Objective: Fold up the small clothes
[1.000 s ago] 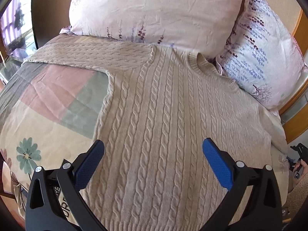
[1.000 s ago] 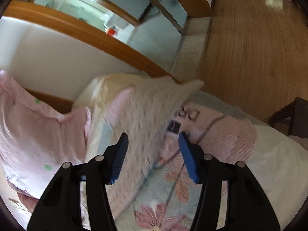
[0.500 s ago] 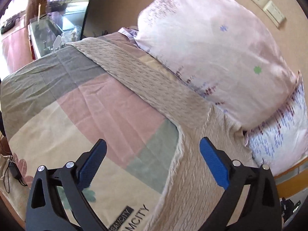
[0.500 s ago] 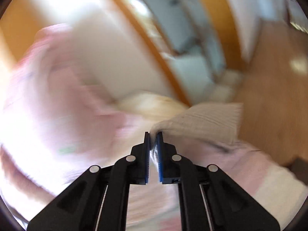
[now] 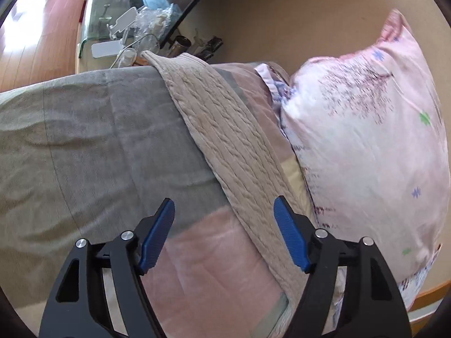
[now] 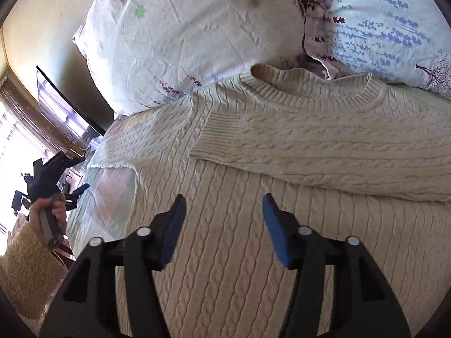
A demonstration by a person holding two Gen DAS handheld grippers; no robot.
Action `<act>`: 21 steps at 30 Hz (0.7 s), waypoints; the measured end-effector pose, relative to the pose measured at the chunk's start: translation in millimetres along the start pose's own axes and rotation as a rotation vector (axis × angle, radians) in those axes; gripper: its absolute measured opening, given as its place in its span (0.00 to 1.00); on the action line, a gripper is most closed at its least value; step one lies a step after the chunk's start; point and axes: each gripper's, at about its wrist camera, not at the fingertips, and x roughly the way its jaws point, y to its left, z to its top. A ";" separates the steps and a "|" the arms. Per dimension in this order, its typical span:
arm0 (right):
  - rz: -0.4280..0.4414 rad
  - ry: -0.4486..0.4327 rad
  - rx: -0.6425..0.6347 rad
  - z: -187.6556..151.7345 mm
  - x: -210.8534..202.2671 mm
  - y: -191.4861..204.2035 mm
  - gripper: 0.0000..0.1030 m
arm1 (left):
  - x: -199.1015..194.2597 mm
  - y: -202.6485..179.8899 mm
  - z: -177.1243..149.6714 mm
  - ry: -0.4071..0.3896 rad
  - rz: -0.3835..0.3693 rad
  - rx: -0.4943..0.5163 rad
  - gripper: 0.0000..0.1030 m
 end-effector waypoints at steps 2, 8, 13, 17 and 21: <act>-0.039 -0.016 0.051 7.2 -9.7 -13.7 0.63 | 8.3 13.4 20.5 -0.003 -0.010 -0.065 0.60; -0.121 -0.024 0.226 -5.4 -32.3 -57.2 0.69 | 29.3 24.7 68.4 -0.035 -0.040 -0.160 0.48; -0.148 -0.005 0.205 -19.6 -29.6 -57.2 0.71 | 45.2 16.0 82.7 -0.017 -0.013 -0.127 0.10; -0.155 -0.018 0.195 -21.7 -42.9 -66.6 0.72 | 22.3 -36.5 60.7 -0.071 -0.058 0.102 0.09; -0.165 -0.043 0.225 -25.6 -62.2 -95.6 0.72 | -19.0 -135.8 -23.9 -0.105 -0.160 0.555 0.09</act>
